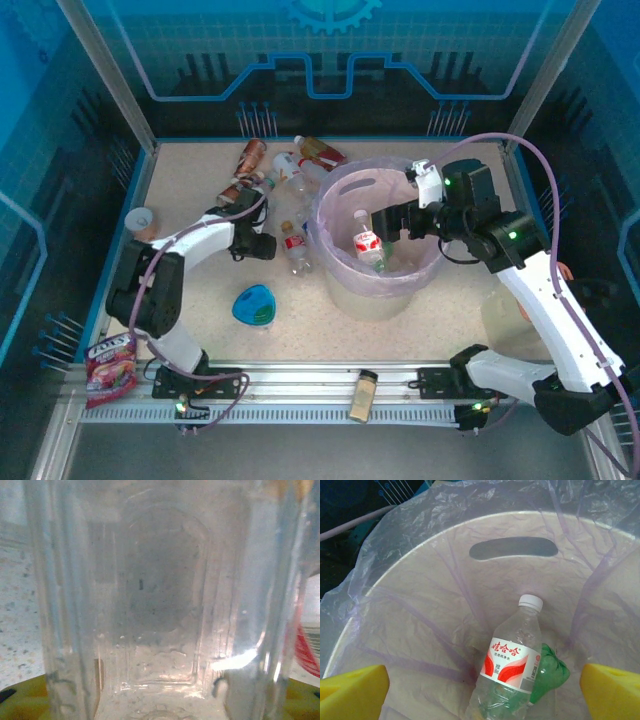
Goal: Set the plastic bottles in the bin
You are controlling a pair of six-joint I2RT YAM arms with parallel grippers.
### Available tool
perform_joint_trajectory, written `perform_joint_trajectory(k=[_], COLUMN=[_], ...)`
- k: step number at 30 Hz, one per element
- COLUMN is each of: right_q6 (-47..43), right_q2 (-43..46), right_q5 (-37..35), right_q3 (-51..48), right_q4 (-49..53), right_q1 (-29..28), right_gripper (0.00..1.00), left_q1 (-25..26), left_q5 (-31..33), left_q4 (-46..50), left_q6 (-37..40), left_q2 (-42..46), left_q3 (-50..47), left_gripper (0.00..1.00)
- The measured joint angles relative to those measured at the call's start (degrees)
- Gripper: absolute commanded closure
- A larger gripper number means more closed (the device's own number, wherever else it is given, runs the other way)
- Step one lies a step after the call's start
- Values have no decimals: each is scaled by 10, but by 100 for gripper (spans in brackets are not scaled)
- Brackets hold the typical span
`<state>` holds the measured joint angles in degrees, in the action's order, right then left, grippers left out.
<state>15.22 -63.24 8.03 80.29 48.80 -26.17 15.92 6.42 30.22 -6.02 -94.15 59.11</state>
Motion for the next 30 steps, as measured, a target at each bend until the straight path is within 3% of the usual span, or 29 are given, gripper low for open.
perform_joint_trajectory(k=[10,15,25,30], right_q6=[27,43,60,83], right_q2=[-37,-104,-255,-308], right_q5=[63,97,134,146], right_q3=[66,130,260,286], right_q4=[-61,-111,-151,-178], right_q1=[-2,-38,-99,-104], right_gripper=[3,1,0,13], left_q1=[3,26,113,137], left_q5=[-58,-101,-145,-158], left_q4=[-11,-37,-73,-89], left_q6=[-35,-73,-107,-111], left_q2=[214,306,365,365], left_q3=[-6,-8,-8,-7], left_gripper=[52,54,54,55])
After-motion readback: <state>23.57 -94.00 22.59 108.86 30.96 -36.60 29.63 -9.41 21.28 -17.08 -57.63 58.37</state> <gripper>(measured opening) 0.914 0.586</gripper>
